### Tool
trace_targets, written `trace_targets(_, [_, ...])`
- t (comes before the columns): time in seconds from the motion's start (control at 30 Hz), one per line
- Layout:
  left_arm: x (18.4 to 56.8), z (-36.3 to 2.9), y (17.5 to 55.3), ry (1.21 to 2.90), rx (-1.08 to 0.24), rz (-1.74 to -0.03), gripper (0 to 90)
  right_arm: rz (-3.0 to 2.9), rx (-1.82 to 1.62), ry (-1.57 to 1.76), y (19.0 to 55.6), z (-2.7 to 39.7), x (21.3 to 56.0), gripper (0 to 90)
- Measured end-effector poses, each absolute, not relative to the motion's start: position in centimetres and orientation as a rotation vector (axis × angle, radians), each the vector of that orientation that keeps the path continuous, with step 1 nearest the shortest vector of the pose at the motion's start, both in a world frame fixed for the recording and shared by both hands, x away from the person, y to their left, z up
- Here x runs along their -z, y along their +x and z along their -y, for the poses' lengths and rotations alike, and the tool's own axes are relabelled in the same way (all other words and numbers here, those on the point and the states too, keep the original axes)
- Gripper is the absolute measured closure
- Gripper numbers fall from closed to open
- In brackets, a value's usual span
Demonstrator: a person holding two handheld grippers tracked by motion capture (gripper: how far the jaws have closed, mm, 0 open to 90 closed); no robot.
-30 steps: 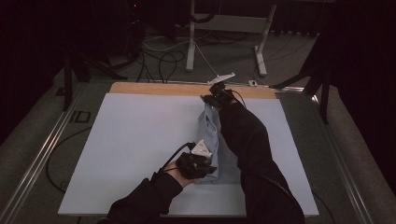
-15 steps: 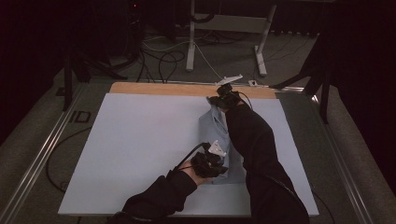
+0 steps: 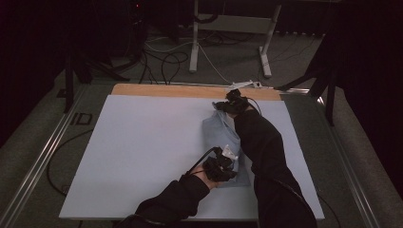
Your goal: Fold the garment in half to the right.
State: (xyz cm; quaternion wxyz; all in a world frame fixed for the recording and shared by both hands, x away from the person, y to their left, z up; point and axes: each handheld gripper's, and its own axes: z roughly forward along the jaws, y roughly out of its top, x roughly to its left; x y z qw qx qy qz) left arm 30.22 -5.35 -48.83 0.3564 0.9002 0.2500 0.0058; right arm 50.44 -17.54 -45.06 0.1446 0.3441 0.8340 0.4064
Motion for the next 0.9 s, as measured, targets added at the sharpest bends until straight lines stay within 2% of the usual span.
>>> trace_targets(0.4, [49.2,6.2,29.2,2.294,-0.127,-0.695,86.5,-2.402,-1.346,0.993,51.6,17.6,46.3,85.8])
trace_targets(0.9, [50.6,6.5,29.8,2.311,-0.08,-0.725,86.4,-2.429,-1.188,1.139,52.8,18.4,49.7,84.4])
